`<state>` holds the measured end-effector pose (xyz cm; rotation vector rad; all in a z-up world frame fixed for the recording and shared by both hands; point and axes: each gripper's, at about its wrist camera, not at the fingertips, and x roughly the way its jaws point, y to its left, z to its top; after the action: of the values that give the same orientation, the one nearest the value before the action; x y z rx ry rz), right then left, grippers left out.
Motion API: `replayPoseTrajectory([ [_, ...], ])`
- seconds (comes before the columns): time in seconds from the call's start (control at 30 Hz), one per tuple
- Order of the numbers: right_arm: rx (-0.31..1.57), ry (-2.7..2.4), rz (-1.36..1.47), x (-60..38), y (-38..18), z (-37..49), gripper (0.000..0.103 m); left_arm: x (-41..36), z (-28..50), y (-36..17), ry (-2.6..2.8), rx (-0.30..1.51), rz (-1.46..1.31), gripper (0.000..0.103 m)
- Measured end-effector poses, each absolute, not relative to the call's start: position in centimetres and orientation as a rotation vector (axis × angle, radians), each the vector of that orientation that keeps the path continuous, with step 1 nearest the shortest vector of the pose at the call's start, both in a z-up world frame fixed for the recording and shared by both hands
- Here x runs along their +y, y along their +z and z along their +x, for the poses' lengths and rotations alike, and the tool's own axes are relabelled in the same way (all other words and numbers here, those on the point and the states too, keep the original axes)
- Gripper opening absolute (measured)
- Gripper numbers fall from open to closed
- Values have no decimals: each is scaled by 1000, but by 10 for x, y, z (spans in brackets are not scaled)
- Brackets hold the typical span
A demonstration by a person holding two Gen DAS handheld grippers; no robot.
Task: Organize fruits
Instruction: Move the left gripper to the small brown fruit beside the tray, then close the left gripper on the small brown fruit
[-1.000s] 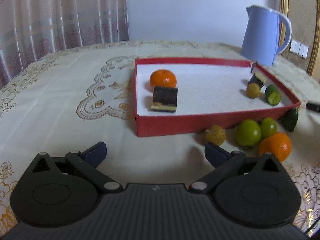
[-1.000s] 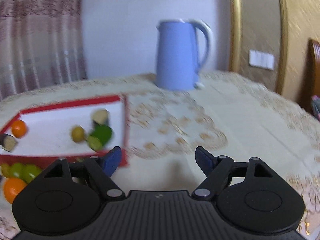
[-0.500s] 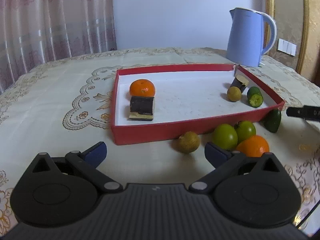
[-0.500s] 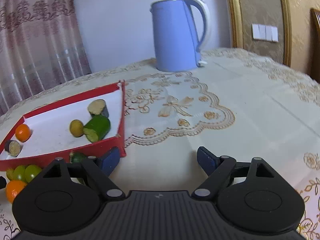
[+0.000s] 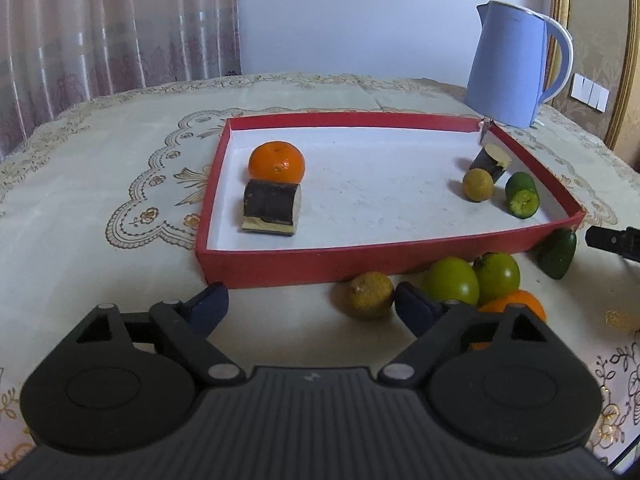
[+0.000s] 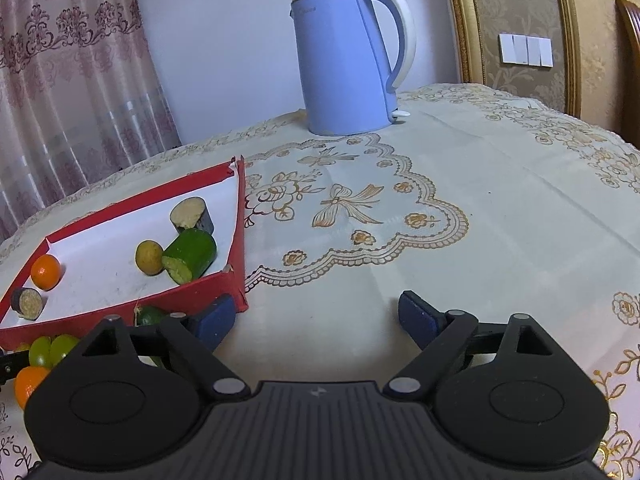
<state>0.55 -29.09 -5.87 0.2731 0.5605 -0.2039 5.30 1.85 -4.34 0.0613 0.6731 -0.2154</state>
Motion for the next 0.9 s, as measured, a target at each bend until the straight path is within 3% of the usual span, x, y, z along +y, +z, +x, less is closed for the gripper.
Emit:
replayPoseTrajectory([
  [0.13, 562, -205, 270, -291, -59, 6, 90, 18, 52, -43, -219, 667, 57, 76],
  [0.2, 562, -206, 271, -290, -59, 6, 90, 19, 53, -42, -227, 670, 47, 66],
  [0.53, 561, -208, 272, -291, -59, 6, 90, 12, 49, -45, -208, 651, 100, 47],
  [0.77, 560, -207, 273, -291, -59, 6, 90, 9, 46, -45, -217, 636, 124, 22],
  [0.9, 560, -207, 274, -291, -59, 6, 90, 9, 46, -45, -218, 634, 123, 22],
])
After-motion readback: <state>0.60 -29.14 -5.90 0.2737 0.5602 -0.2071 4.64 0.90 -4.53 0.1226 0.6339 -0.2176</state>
